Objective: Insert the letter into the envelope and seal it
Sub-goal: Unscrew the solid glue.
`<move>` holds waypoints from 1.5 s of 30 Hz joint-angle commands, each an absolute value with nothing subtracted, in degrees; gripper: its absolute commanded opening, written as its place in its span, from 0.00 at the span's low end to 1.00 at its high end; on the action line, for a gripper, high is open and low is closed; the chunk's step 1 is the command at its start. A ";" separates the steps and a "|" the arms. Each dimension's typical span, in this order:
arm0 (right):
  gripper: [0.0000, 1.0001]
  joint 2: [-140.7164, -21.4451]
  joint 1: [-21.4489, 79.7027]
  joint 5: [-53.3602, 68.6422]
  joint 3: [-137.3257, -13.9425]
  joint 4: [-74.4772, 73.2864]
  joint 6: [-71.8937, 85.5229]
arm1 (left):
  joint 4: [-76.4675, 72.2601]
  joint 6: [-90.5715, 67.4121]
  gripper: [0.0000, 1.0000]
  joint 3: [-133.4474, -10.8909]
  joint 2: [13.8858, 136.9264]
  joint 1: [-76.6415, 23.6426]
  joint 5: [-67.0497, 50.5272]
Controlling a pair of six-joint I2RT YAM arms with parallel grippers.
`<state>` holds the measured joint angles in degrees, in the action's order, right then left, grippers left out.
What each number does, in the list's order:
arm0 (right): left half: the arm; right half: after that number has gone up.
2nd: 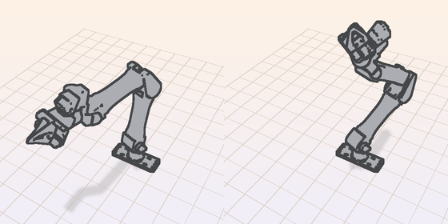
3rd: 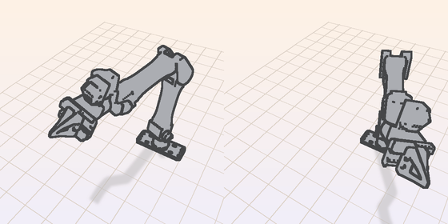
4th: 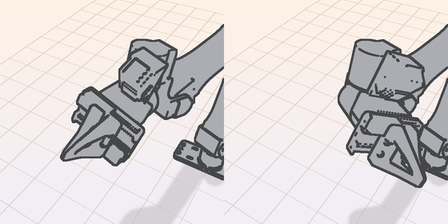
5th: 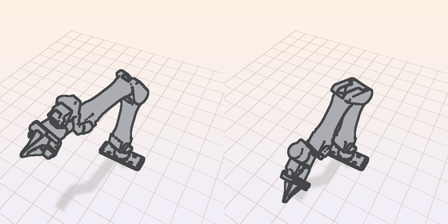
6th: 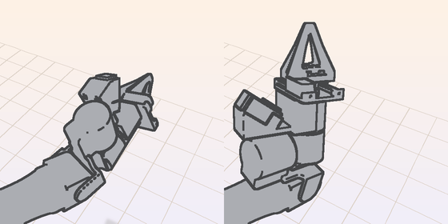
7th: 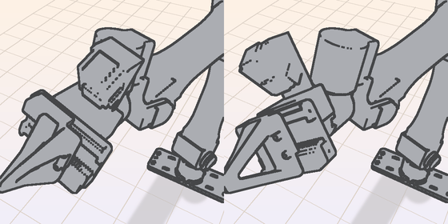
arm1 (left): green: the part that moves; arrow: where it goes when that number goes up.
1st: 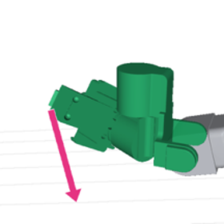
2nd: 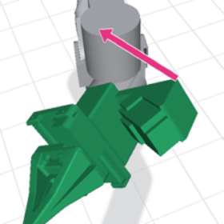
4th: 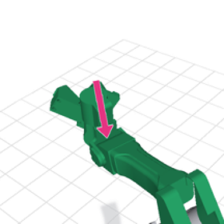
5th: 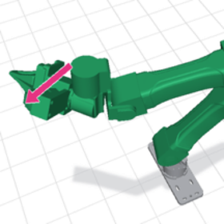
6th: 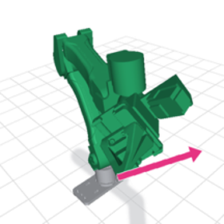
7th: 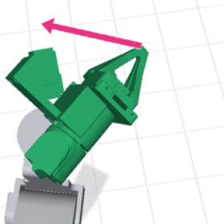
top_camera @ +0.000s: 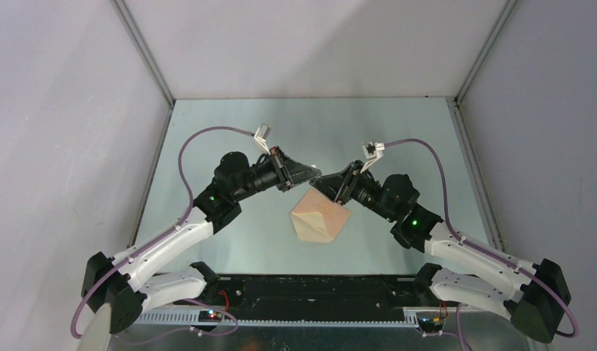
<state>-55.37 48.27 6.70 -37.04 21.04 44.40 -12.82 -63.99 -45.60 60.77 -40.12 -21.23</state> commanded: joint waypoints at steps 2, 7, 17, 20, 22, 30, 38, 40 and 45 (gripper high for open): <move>0.08 -55.31 47.75 8.66 -39.38 21.26 45.47 | -11.48 -60.73 0.00 -48.44 59.98 -40.46 -20.94; 0.45 -53.38 46.21 9.68 -39.42 16.40 45.44 | -9.83 -59.84 0.00 -48.51 58.89 -40.46 -19.55; 0.52 -47.11 45.13 10.94 -39.37 7.63 41.98 | -8.81 -59.40 0.00 -49.64 58.51 -40.22 -19.34; 0.53 -48.41 45.01 14.33 -39.37 9.37 42.22 | -9.27 -59.45 0.00 -50.09 59.02 -40.16 -20.23; 0.59 -49.61 45.00 15.68 -39.36 10.82 42.76 | -9.26 -59.38 0.00 -50.48 59.25 -40.21 -20.67; 0.56 -52.77 45.41 17.45 -39.40 17.00 44.29 | -9.02 -59.48 0.00 -50.82 59.42 -40.25 -22.14; 0.53 -53.14 45.48 18.14 -39.40 21.51 44.31 | -8.75 -59.28 0.00 -50.38 59.33 -40.24 -23.21; 0.45 -53.28 45.44 18.49 -39.41 21.95 44.47 | -8.66 -59.35 0.00 -50.35 59.16 -40.24 -23.30; 0.02 -54.82 45.65 19.85 -39.42 22.42 45.25 | -8.20 -59.39 0.00 -50.40 59.45 -40.23 -23.82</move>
<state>-53.82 45.01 17.65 -37.23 18.13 44.71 -7.84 -60.47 -47.88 59.55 -40.23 -22.44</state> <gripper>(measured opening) 0.164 0.096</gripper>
